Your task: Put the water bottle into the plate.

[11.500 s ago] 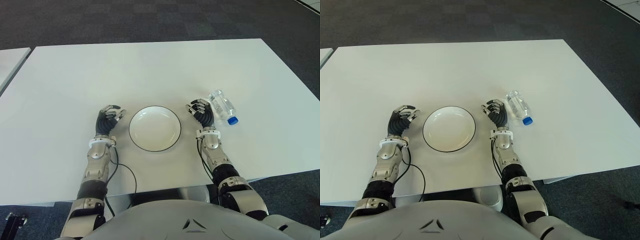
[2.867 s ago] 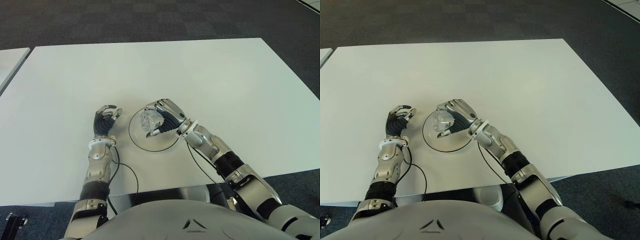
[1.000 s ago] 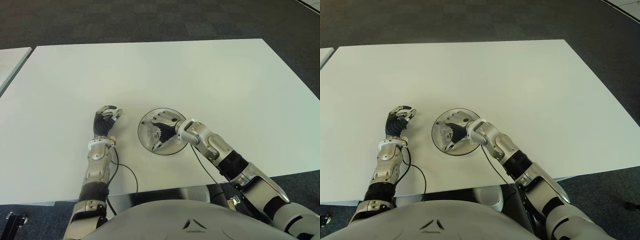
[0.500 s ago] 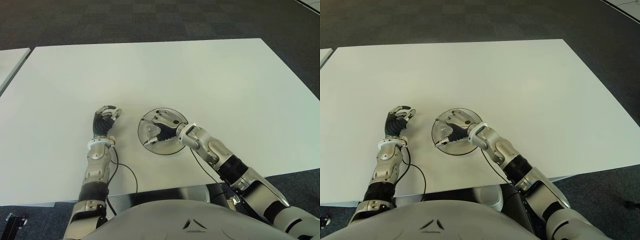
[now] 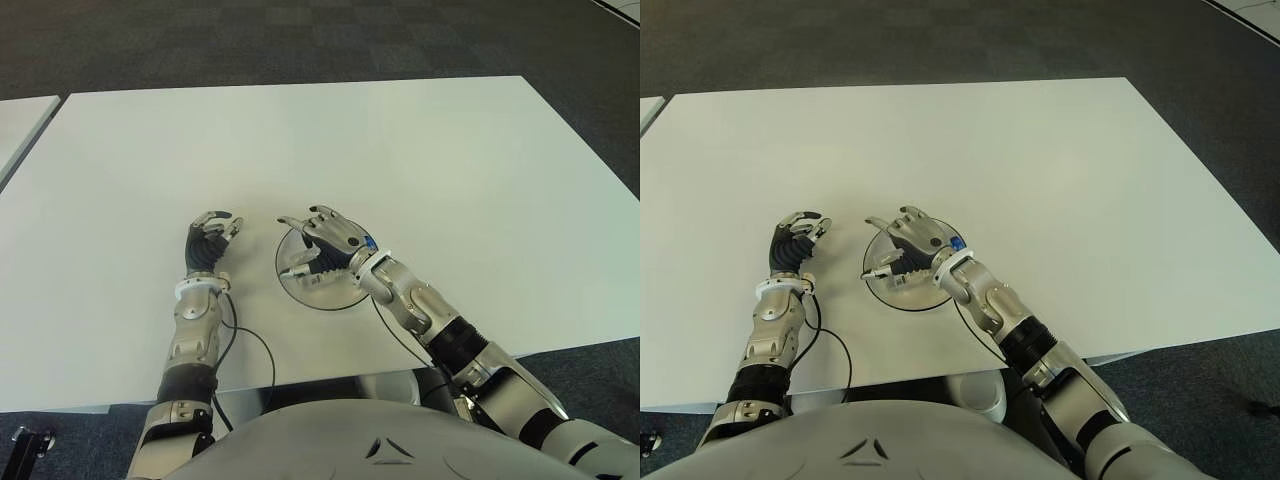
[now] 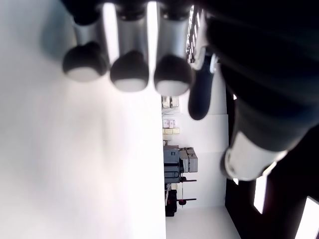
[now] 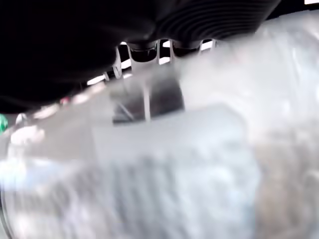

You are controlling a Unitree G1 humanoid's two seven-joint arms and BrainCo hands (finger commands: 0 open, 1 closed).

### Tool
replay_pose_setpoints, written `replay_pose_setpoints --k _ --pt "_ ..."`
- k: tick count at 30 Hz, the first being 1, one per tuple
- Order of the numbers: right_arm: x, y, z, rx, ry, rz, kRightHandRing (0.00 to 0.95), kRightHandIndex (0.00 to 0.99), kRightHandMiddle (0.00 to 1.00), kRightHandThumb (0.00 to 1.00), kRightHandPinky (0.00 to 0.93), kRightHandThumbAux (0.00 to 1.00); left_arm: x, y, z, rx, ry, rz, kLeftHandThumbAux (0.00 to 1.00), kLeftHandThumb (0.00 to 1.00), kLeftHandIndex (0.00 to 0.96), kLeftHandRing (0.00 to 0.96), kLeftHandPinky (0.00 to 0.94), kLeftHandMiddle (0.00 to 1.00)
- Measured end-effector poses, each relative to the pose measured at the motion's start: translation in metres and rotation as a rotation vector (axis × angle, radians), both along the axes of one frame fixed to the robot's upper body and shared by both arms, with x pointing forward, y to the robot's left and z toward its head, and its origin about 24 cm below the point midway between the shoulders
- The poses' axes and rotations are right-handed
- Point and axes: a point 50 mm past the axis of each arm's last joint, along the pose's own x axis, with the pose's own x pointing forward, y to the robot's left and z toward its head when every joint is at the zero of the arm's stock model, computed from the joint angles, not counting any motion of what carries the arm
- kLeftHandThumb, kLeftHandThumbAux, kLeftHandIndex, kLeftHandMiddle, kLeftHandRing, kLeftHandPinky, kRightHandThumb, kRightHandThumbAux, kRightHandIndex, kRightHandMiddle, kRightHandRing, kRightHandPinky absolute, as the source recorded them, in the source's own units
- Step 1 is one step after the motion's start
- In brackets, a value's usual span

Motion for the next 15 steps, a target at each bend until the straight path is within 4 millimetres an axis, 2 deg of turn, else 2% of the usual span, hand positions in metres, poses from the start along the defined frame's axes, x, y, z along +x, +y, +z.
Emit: replay_pose_setpoints --k 7,15 --pt "-0.002 -0.004 0.008 0.223 -0.128 -0.040 0.000 0.000 0.000 0.325 0.000 0.191 0.000 -0.001 0.001 0.006 -0.002 -0.004 0.723 0.701 0.438 0.899 0.891 0.910" --pt "-0.004 -0.011 0.002 0.427 -0.280 -0.041 0.000 0.000 0.000 0.316 0.000 0.221 0.000 -0.001 0.002 0.010 -0.006 -0.005 0.722 0.701 0.438 0.900 0.888 0.905"
